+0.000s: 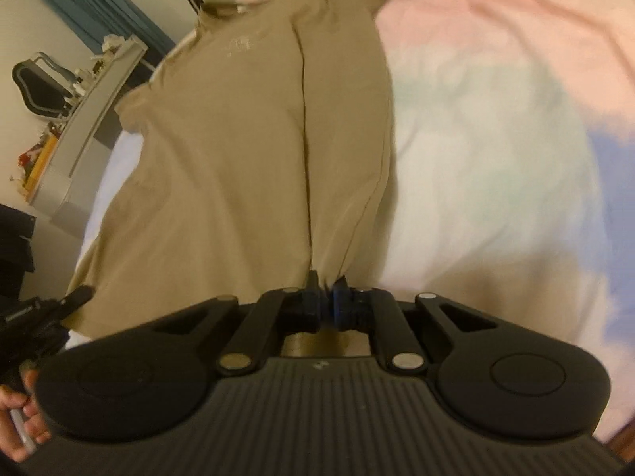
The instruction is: Fold clothes
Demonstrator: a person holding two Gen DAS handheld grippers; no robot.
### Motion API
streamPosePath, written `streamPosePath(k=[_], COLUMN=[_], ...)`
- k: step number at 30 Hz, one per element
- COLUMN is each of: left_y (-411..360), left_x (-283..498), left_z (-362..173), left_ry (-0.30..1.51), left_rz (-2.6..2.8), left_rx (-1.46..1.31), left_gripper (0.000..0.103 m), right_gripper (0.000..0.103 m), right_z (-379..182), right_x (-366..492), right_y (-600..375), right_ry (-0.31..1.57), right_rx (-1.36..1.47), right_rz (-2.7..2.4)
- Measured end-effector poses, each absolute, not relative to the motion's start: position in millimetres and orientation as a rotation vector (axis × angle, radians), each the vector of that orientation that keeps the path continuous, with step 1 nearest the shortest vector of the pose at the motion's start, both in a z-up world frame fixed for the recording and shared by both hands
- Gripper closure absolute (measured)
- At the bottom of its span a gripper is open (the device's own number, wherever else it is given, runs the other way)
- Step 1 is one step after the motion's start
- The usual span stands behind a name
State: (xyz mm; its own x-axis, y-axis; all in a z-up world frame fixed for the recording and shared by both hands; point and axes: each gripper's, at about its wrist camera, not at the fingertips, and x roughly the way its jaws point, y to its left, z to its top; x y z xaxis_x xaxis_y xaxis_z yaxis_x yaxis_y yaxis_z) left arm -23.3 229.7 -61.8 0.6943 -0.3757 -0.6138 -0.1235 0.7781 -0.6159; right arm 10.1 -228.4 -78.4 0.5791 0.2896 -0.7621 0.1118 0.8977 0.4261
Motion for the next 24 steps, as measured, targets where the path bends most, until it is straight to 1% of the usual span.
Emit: streamPosePath(k=[4, 7, 10, 13, 16, 17, 18, 19, 20, 21, 22, 23, 24], left_y=[258.3, 270.7, 278.7, 281.5, 281.4, 280.0, 278.2, 274.3, 268.9, 262.8, 254.9, 246.8, 238.3], left_x=[-35.2, -39.0, -44.2, -43.5, -31.6, -28.5, -27.0, -25.3, -24.2, -24.3, -24.7, -25.2, -25.8], left_z=[-49.8, -37.5, -24.4, -25.0, -32.6, -33.3, -32.4, -31.2, -28.2, -24.1, -20.6, -16.1, -10.5], left_ry=[0.748, 0.726, 0.769, 0.844, 0.918, 0.93, 0.934, 0.934, 0.926, 0.91, 0.89, 0.866, 0.838], left_rz=[-0.179, -0.167, -0.107, -0.031, 0.029, 0.036, 0.037, 0.039, 0.039, 0.035, 0.029, 0.018, 0.0], left_rx=[-0.835, -0.861, -0.747, -0.613, -0.514, -0.492, -0.471, -0.45, -0.422, -0.388, -0.354, -0.325, -0.303], left_gripper=[0.097, 0.1, 0.1, 0.1, 0.1, 0.1, 0.1, 0.098, 0.091, 0.083, 0.077, 0.065, 0.056], right_gripper=[0.097, 0.097, 0.097, 0.096, 0.096, 0.094, 0.094, 0.093, 0.091, 0.09, 0.078, 0.055, 0.042], right_z=[-52.5, -28.5, -22.0, -39.7, -55.6, -60.0, -57.1, -54.2, -51.4, -48.5, -45.6, -42.1, -40.1], right_x=[8.1, 5.6, 4.7, 2.0, -0.7, -1.1, -2.9, -4.8, -6.7, -8.6, -10.5, -10.3, -8.2], right_y=[-226.0, -233.9, -238.5, -230.8, -229.0, -228.1, -228.9, -229.8, -230.7, -231.5, -232.4, -235.4, -239.5], right_ry=[0.932, 0.918, 0.953, 1.025, 1.06, 1.07, 1.063, 1.056, 1.049, 1.042, 1.035, 1.024, 1.003], right_rx=[0.387, 0.311, 0.228, 0.156, 0.158, 0.163, 0.166, 0.168, 0.171, 0.173, 0.176, 0.194, 0.214], right_rz=[0.144, 0.154, 0.159, 0.19, 0.182, 0.179, 0.174, 0.17, 0.165, 0.16, 0.156, 0.157, 0.16])
